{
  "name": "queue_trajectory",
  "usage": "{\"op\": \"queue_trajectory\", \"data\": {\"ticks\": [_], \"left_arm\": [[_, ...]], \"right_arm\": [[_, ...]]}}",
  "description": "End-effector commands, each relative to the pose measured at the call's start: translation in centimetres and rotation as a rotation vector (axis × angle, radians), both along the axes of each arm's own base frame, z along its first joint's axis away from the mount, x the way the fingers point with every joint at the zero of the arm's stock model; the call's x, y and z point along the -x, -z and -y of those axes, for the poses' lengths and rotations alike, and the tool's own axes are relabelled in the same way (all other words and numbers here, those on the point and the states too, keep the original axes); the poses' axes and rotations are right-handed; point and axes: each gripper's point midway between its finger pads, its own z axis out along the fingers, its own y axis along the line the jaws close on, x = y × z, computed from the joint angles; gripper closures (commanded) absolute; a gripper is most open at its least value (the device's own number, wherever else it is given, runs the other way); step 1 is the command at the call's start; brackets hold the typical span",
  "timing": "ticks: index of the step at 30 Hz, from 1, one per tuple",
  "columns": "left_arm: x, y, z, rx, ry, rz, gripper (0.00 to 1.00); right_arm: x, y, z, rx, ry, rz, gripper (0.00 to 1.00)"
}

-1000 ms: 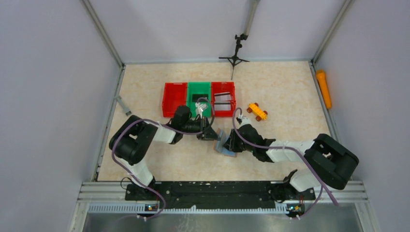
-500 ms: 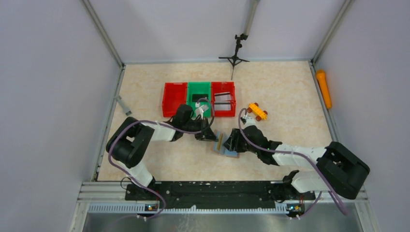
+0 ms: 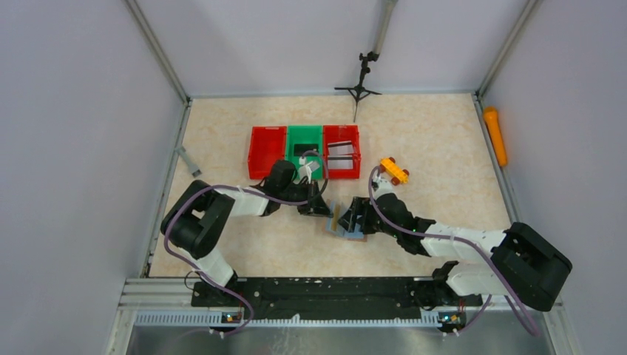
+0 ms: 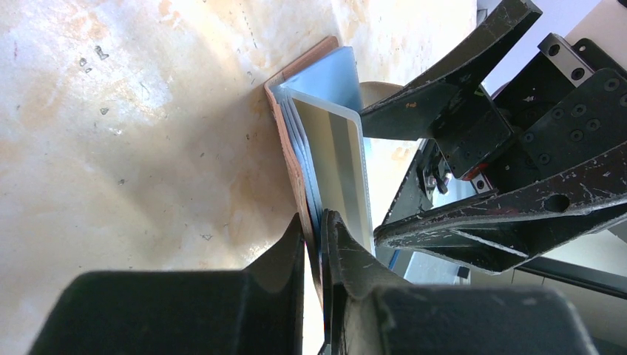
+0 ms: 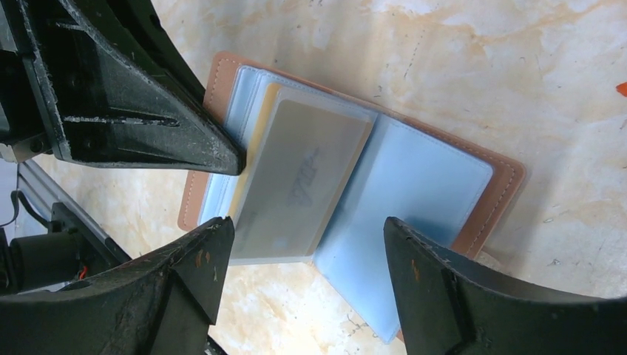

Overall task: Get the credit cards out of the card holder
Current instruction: Remove the credit card from the card holder.

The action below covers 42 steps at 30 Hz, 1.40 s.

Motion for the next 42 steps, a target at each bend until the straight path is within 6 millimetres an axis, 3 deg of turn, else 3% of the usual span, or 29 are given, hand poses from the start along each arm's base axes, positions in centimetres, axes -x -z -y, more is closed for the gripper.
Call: {"op": "queue_trajectory", "data": {"ticks": [1,5,9,15,17,18,21,25,33,42], "left_arm": [[-0.5,-1.5,0.5,0.023,0.016,0.063,1.0],[-0.5,-1.4,0.5,0.02,0.015,0.062,1.0],[-0.5,-1.6,0.5,0.024,0.017,0.068,1.0],[-0.5,-1.5,0.5,0.02,0.017,0.069,1.0],[-0.6,-1.5,0.5,0.018,0.015,0.071,1.0],[-0.6,-1.5,0.5,0.017,0.015,0.07,1.0],[-0.6,-1.5,0.5,0.018,0.016,0.072,1.0],[-0.5,-1.5,0.5,0.022,0.016,0.07,1.0],[-0.4,-1.4,0.7,0.04,0.022,0.047,1.0],[-1.2,0.2,-0.2,-0.071,-0.024,0.045,0.99]], "right_arm": [[0.0,-2.0,-1.4,-0.05,-0.041,0.038,0.23],[0.1,-2.1,-1.8,-0.023,-0.054,0.045,0.1],[-0.1,-1.7,-1.3,0.043,-0.024,0.04,0.1],[-0.5,-0.9,0.8,0.146,0.056,0.016,0.33],[-0.5,-0.7,1.7,0.171,0.081,0.016,0.34],[-0.6,-0.9,2.2,0.176,0.099,0.025,0.33],[-0.2,-0.8,4.1,0.233,0.139,0.021,0.16],[0.2,-1.2,5.8,0.254,0.162,0.026,0.02],[0.6,0.4,7.2,0.182,0.158,-0.055,0.01],[0.4,2.3,7.8,0.274,0.176,-0.102,0.01]]}}
